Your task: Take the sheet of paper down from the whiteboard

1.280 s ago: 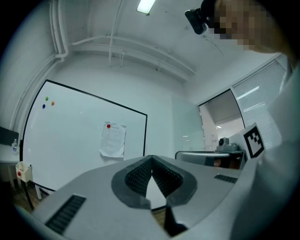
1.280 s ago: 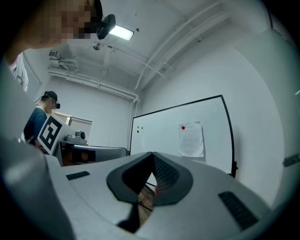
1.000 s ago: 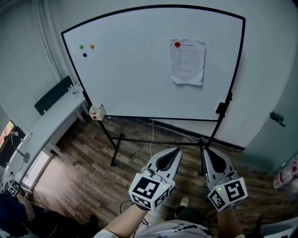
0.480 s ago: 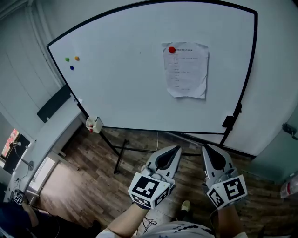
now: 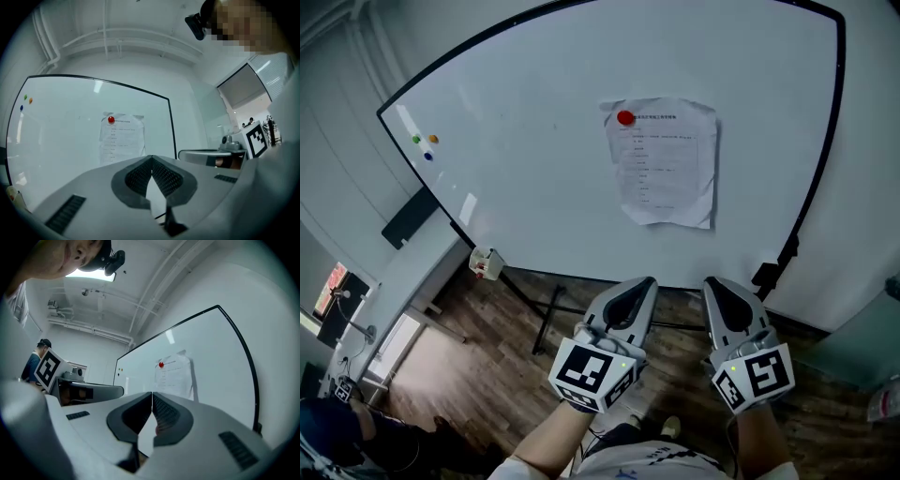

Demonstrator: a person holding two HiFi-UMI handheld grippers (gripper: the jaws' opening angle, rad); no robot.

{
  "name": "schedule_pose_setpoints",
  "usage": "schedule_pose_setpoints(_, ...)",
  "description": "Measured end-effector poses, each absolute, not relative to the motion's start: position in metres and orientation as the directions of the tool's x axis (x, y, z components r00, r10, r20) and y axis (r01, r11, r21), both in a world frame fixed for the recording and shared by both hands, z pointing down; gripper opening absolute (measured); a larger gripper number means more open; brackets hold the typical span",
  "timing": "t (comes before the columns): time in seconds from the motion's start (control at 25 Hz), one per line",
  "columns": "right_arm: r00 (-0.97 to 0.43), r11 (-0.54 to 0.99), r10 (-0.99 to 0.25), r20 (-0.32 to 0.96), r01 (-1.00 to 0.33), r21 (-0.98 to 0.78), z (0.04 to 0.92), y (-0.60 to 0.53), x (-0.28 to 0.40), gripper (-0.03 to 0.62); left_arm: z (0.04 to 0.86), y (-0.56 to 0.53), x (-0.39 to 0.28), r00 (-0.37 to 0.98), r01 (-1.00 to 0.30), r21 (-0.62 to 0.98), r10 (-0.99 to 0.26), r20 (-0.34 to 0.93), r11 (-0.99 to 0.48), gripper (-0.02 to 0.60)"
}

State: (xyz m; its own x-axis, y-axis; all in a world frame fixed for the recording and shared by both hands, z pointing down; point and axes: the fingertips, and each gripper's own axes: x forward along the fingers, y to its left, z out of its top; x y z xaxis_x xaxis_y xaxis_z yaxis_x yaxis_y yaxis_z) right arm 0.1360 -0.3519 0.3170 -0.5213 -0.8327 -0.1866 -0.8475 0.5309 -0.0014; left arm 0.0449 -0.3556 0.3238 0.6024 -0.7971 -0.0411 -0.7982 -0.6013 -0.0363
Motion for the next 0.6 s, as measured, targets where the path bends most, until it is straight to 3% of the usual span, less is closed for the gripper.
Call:
schedule_pose_setpoints(0.24, -0.507, 0.511, -0.843, -0.182, -0.859, 0.025, 0.313, -0.4, 0.139, 0.012, 0.309, -0.41, 0.04, 0.587, -0.809, -0.084, -0.806, -0.08, -0.581, 0.012)
schedule_pose_setpoints(0.6, -0.413, 0.409, -0.894, -0.175, -0.911, 0.061, 0.299, -0.477, 0.145, 0.014, 0.24, -0.498, 0.024, 0.57, -0.821, -0.205, -0.786, -0.24, -0.533, 0.012)
